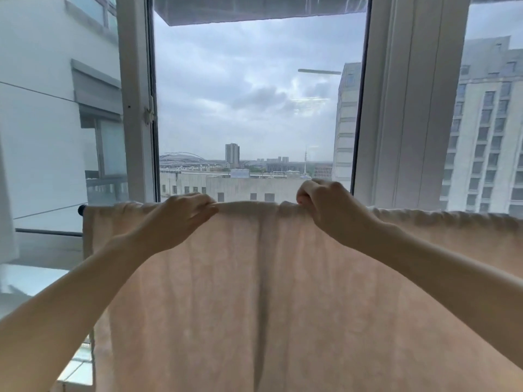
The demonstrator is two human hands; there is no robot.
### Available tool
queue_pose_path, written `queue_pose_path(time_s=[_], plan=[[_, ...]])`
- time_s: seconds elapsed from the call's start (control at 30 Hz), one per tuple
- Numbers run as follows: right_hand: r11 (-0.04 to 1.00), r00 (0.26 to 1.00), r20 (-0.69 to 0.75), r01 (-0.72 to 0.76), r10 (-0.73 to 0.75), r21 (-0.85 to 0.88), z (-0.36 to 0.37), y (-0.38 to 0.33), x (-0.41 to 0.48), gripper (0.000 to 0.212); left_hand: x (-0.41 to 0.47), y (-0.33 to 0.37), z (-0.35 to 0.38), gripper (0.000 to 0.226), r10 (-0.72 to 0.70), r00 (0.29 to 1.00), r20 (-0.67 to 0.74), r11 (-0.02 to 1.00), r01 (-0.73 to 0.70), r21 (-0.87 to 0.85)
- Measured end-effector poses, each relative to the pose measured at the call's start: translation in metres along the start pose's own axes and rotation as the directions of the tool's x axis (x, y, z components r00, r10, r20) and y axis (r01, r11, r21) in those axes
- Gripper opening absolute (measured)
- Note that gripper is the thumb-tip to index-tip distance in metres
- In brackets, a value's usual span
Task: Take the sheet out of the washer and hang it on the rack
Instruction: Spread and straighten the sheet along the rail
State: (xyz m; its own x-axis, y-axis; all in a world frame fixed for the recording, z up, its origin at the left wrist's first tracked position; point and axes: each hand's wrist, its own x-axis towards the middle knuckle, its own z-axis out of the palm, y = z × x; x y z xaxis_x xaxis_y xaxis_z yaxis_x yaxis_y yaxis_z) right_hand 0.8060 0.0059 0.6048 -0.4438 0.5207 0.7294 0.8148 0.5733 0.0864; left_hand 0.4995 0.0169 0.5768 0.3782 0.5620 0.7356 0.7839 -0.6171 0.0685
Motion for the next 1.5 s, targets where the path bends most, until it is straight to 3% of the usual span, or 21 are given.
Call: queue_pose_path(time_s=[0.2,0.37,0.57,0.73,0.83,1.03,1.2,1.37,1.43,1.5], plan=[[0.994,0.993,-0.051,-0.11,0.109,-0.008,-0.019,0.019,-0.013,0.009,0.013,-0.005,0.002,0.019,-0.094,0.993,-0.078,0.991,0.086,-0.099],[0.997,0.997,-0.013,-0.072,0.072,-0.008,-0.016,-0.013,0.006,0.018,0.032,0.026,0.019,0.011,-0.075,0.983,-0.17,0.988,0.05,-0.147],[0.999,0.996,0.084,0.006,-0.008,0.034,0.011,-0.064,0.031,0.032,0.033,0.028,0.025,0.015,-0.059,0.985,-0.161,0.979,0.026,-0.203],[1.0,0.998,0.058,0.02,-0.021,0.016,0.033,-0.083,0.041,0.021,-0.001,-0.007,0.007,0.024,-0.011,0.993,-0.121,0.997,0.002,-0.08],[1.0,1.0,0.022,0.02,-0.021,0.021,0.04,-0.087,0.046,0.017,-0.026,-0.044,-0.008,0.03,-0.111,0.979,-0.169,0.992,0.12,0.046],[0.999,0.999,0.014,0.033,-0.033,-0.038,0.055,-0.104,0.061,0.017,-0.064,-0.107,-0.033,0.033,-0.383,0.885,-0.265,0.895,0.427,0.133],[0.994,0.997,0.05,0.06,-0.055,-0.095,0.072,-0.122,0.071,0.029,-0.082,-0.129,-0.045,0.035,-0.5,0.786,-0.364,0.844,0.537,0.001],[0.996,0.997,0.043,0.069,-0.066,-0.064,0.086,-0.14,0.081,0.025,-0.092,-0.142,-0.051,0.036,-0.525,0.72,-0.454,0.824,0.563,-0.059],[0.995,0.997,0.032,0.075,-0.074,-0.064,0.091,-0.146,0.084,0.022,-0.094,-0.148,-0.052,0.043,-0.613,0.656,-0.442,0.777,0.601,-0.187],[0.994,0.997,0.027,0.071,-0.069,-0.083,0.095,-0.149,0.087,0.021,-0.096,-0.155,-0.053,0.045,-0.772,0.563,-0.296,0.635,0.661,-0.399]])
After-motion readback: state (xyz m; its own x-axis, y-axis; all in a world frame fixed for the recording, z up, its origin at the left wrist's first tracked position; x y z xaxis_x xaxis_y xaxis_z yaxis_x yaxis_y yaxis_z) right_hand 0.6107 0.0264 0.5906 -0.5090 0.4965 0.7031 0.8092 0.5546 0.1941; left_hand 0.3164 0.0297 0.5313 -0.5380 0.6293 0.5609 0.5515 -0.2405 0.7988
